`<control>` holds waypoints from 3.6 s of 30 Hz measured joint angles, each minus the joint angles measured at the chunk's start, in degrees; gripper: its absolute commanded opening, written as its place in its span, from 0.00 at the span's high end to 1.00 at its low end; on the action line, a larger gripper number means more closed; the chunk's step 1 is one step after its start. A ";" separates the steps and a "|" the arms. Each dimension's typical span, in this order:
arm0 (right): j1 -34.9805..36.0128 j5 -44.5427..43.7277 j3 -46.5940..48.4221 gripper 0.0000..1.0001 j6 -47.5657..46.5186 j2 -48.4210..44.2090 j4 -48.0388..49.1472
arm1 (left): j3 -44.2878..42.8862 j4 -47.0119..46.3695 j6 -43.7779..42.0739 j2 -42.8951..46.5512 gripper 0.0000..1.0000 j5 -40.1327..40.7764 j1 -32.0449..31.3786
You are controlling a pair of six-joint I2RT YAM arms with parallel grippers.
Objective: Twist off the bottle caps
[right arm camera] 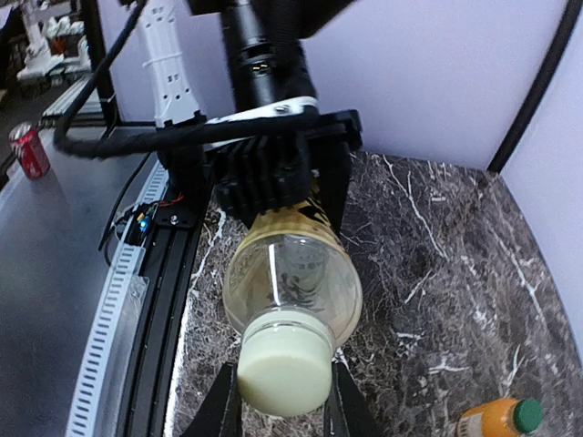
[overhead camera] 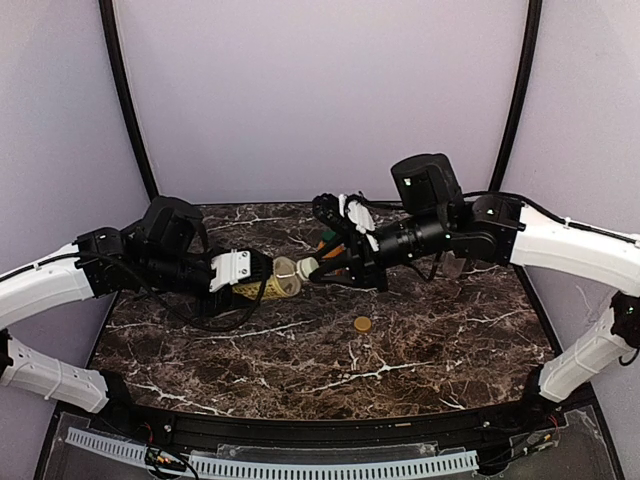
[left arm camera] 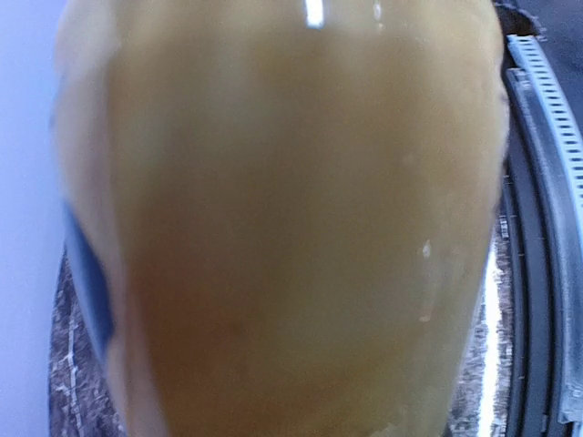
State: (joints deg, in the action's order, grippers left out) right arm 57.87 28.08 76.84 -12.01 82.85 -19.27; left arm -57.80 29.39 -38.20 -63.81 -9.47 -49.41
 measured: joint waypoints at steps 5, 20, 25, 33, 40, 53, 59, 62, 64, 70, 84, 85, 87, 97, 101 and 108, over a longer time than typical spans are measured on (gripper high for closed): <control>3.56 -1.99 -4.48 1.00 -20.00 -5.20 0.02 | -1.20 3.72 0.37 -1.05 0.65 -8.31 -0.87; 5.68 -6.32 -6.47 1.00 -38.12 -8.11 -0.04 | -2.38 3.67 -1.51 -2.75 0.66 -11.61 -1.29; 5.90 -7.19 -6.47 0.29 -38.25 -8.07 0.26 | -2.86 4.50 -1.57 -2.78 0.66 -11.63 -1.22; 5.33 -10.40 -6.67 0.01 -28.94 -8.55 0.92 | -2.82 6.56 -0.33 -2.36 0.67 -8.55 -0.22; -0.48 -11.37 -3.17 0.10 0.83 -6.43 5.42 | 0.55 -4.76 -1.11 -0.42 0.69 5.73 -0.22; -4.31 -5.38 3.13 0.43 37.77 5.73 9.99 | 7.15 -22.10 -10.12 1.07 0.69 25.31 -0.20; -4.31 -2.45 3.17 0.69 39.76 6.45 10.78 | 7.39 -23.21 -10.64 1.68 0.69 26.01 -0.20; -4.31 -1.97 3.19 0.73 39.78 6.45 11.43 | 7.41 -23.34 -10.67 1.70 0.69 26.03 -0.20; -4.31 -1.77 3.19 0.75 39.47 6.45 11.56 | 7.41 -23.41 -10.67 1.70 0.69 26.03 -0.20; -4.33 -1.27 3.19 1.00 37.99 6.51 11.54 | 7.41 -23.32 -10.67 1.70 0.69 25.97 -0.20; 3.89 -3.43 -3.58 1.00 -7.91 -2.16 0.42 | 5.16 -5.27 -5.64 2.23 0.70 1.44 -1.16; 5.07 -4.33 -3.72 1.00 -11.61 -2.71 -0.55 | 4.92 -3.93 -5.49 2.19 0.70 -0.42 -1.27; 6.43 -5.70 -3.67 1.00 -16.61 -3.06 -1.60 | 4.09 -1.11 -5.27 1.90 0.70 -3.69 -1.27; 8.50 -9.22 -3.96 1.00 -29.62 -4.52 -3.56 | 2.16 2.54 -4.85 0.09 0.71 -9.03 -1.22; 9.07 -10.29 -4.52 1.00 -31.43 -5.20 -3.19 | 1.36 3.26 -4.79 -0.46 0.71 -9.79 -1.22; 9.49 -11.45 -6.32 1.00 -33.40 -6.69 -1.38 | 0.81 3.82 -4.63 -0.87 0.71 -10.97 -1.27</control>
State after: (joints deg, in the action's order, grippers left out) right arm 67.35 16.62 70.52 -45.41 76.16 -20.64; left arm -56.99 33.21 -42.83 -64.69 -20.45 -50.68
